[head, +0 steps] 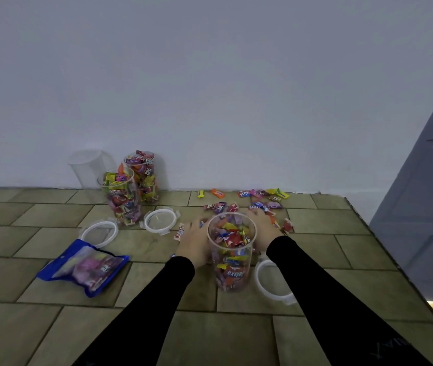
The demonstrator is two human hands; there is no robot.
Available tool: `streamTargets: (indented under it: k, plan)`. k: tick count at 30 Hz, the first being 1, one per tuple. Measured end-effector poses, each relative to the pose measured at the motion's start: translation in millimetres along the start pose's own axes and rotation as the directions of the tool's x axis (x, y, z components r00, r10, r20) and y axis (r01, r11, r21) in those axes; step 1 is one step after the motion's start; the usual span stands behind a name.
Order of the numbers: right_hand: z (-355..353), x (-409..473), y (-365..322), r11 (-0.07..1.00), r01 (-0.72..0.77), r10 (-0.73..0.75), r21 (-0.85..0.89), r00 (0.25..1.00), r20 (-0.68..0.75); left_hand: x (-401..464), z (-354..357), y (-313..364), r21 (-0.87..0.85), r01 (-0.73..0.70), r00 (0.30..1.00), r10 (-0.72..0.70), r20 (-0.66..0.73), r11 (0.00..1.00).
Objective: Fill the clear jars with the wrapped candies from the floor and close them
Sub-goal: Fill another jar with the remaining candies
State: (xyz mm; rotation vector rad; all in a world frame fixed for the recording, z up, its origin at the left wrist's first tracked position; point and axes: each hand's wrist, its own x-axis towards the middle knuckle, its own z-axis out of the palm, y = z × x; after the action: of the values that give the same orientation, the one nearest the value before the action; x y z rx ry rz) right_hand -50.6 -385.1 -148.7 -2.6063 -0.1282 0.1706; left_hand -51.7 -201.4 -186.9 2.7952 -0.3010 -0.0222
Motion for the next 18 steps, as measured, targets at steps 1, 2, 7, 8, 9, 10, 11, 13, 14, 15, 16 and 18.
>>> streamTargets:
  k: [1,2,7,8,9,10,11,13,14,15,16,18]
  plan:
    - [2,-3,-1,0.998,-0.029,0.033,-0.052,0.997,0.075,2,6,-1,0.065,-0.01,0.999,0.008,0.039,0.998]
    - [6,-1,0,0.993,-0.025,0.038,-0.112,0.992,0.117,6,12,-3,0.119,-0.024,0.998,0.017,0.062,0.993]
    - [26,17,15,0.91,0.114,-0.055,-0.398,0.986,0.155,9,12,5,0.119,0.022,0.982,-0.044,0.184,0.993]
    - [30,22,18,0.906,0.115,-0.065,-0.408,0.989,0.135,12,15,3,0.104,0.025,0.985,-0.042,0.165,0.994]
    - [34,26,21,0.899,0.114,-0.078,-0.424,0.992,0.101,15,16,1,0.08,0.017,0.99,-0.028,0.14,0.997]
    - [39,31,23,0.885,0.112,-0.092,-0.452,0.994,0.066,20,21,-3,0.072,-0.005,0.994,-0.003,0.113,0.997]
    - [41,35,24,0.869,0.105,-0.097,-0.483,0.994,0.041,21,20,-3,0.084,-0.013,0.994,0.004,0.108,0.996]
    - [49,46,29,0.862,0.119,-0.127,-0.492,0.992,0.016,22,18,-1,0.065,-0.001,0.996,-0.005,0.085,0.998]
    - [53,52,31,0.875,0.129,-0.143,-0.466,0.99,0.005,23,17,1,0.036,0.025,0.997,-0.028,0.075,0.999]
    - [56,53,32,0.894,0.132,-0.148,-0.429,0.989,-0.002,20,13,6,-0.015,0.042,0.998,-0.041,0.054,0.999]
    - [58,56,33,0.901,0.143,-0.168,-0.409,0.985,-0.025,19,12,8,-0.029,0.03,0.999,-0.029,0.03,0.999]
    - [61,62,36,0.918,0.152,-0.18,-0.367,0.983,-0.041,18,7,11,-0.057,0.006,1.0,-0.004,0.026,0.998]
